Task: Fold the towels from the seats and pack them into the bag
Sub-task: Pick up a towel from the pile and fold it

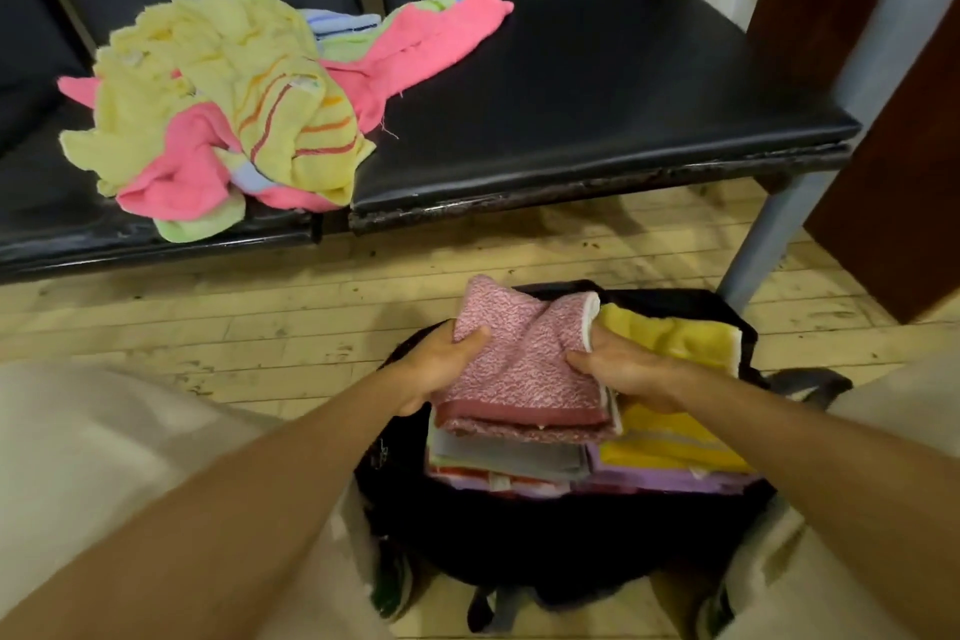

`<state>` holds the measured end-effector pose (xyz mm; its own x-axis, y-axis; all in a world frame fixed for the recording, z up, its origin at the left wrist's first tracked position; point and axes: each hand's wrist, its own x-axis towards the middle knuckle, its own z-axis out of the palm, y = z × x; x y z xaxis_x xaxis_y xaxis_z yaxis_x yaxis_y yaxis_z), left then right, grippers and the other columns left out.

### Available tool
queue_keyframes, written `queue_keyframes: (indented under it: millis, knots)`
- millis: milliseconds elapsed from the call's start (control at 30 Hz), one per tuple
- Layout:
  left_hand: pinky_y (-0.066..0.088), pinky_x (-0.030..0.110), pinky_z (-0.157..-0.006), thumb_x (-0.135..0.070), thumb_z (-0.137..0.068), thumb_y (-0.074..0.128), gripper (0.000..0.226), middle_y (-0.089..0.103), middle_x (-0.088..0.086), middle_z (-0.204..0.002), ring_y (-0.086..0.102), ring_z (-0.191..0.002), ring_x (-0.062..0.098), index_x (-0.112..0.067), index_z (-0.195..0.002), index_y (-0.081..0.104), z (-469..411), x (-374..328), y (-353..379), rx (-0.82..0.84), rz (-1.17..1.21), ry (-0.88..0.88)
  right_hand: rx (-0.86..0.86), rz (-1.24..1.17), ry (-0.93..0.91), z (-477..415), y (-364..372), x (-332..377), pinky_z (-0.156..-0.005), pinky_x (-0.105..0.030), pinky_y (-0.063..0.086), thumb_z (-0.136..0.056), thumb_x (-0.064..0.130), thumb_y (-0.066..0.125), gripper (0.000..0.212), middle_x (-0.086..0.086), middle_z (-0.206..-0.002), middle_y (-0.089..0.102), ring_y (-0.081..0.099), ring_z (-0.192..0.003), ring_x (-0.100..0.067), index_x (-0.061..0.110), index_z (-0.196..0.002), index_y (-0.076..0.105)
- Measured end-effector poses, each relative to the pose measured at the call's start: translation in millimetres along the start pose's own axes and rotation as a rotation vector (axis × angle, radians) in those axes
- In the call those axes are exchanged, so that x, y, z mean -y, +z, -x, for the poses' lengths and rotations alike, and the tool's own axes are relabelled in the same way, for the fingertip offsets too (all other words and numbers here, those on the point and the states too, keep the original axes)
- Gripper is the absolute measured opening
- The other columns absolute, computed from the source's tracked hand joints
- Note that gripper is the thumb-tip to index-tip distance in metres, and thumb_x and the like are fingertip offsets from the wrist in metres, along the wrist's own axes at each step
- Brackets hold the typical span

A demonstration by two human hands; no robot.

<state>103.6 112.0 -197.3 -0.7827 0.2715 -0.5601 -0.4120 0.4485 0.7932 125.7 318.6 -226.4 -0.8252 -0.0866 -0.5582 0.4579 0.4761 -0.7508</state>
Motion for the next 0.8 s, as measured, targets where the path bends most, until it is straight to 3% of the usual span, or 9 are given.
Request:
queue_keyframes:
  millis: [100, 200, 400, 600, 667, 800]
  knots:
    - [0.043, 0.033, -0.102, -0.039, -0.101, 0.041, 0.037, 0.058, -0.002, -0.128, 0.057, -0.113, 0.018, -0.025, -0.134, 0.046, -14.4, 22.1, 7.0, -0.041, -0.015, -0.044, -0.094, 0.087, 0.026, -14.0, 15.4, -17.3, -0.108, -0.032, 0.035, -0.1, 0.017, 0.049, 0.056, -0.013, -0.151, 0.037, 0.04, -0.135, -0.03, 0.006, -0.149, 0.023]
    - [0.037, 0.04, -0.11, -0.034, -0.103, 0.038, 0.042, 0.052, 0.002, -0.138, 0.051, -0.124, 0.023, -0.02, -0.142, 0.041, -30.4, 37.6, 9.9, -0.038, -0.076, -0.049, -0.139, 0.085, 0.081, -26.3, 31.2, -38.4, -0.105, -0.032, 0.037, -0.1, 0.02, 0.049, 0.056, -0.016, -0.149, 0.039, 0.042, -0.133, -0.031, 0.002, -0.147, 0.024]
    - [0.034, 0.042, -0.112, -0.035, -0.101, 0.039, 0.051, 0.044, 0.004, -0.145, 0.043, -0.132, 0.026, -0.017, -0.147, 0.032, -51.8, 52.3, 0.9, -0.064, -0.16, -0.007, -0.127, -0.044, 0.198, -52.2, 46.1, -48.6, -0.107, -0.044, 0.039, -0.097, 0.022, 0.053, 0.06, -0.015, -0.147, 0.041, 0.043, -0.131, -0.035, 0.002, -0.145, 0.024]
    - [0.034, 0.041, -0.112, -0.041, -0.097, 0.046, 0.061, 0.042, 0.006, -0.145, 0.044, -0.13, 0.026, -0.012, -0.148, 0.028, -62.6, 69.3, -7.3, -0.104, -0.144, -0.06, -0.063, 0.021, 0.293, -65.4, 58.0, -45.8, -0.108, -0.036, 0.036, -0.101, 0.024, 0.047, 0.07, -0.017, -0.156, 0.027, 0.036, -0.137, -0.033, -0.002, -0.152, 0.006]
    - [0.036, 0.04, -0.11, -0.045, -0.094, 0.049, 0.072, 0.041, 0.009, -0.147, 0.044, -0.129, 0.027, -0.009, -0.149, 0.02, -64.5, 74.2, -11.7, -0.124, -0.127, -0.124, -0.051, 0.056, 0.292, -68.5, 64.8, -43.5, -0.109, -0.036, 0.035, -0.102, 0.026, 0.045, 0.072, -0.018, -0.157, 0.024, 0.035, -0.138, -0.033, -0.005, -0.15, 0.001]
    - [0.036, 0.036, -0.106, -0.038, -0.099, 0.045, 0.086, 0.034, 0.016, -0.149, 0.04, -0.132, 0.033, 0.0, -0.148, -0.016, -65.2, 66.6, -9.9, -0.194, -0.151, -0.221, -0.055, 0.111, 0.293, -65.6, 62.9, -35.9, -0.106, -0.031, 0.035, -0.102, 0.026, 0.046, 0.073, -0.019, -0.156, 0.025, 0.034, -0.139, -0.033, -0.01, -0.148, 0.002]
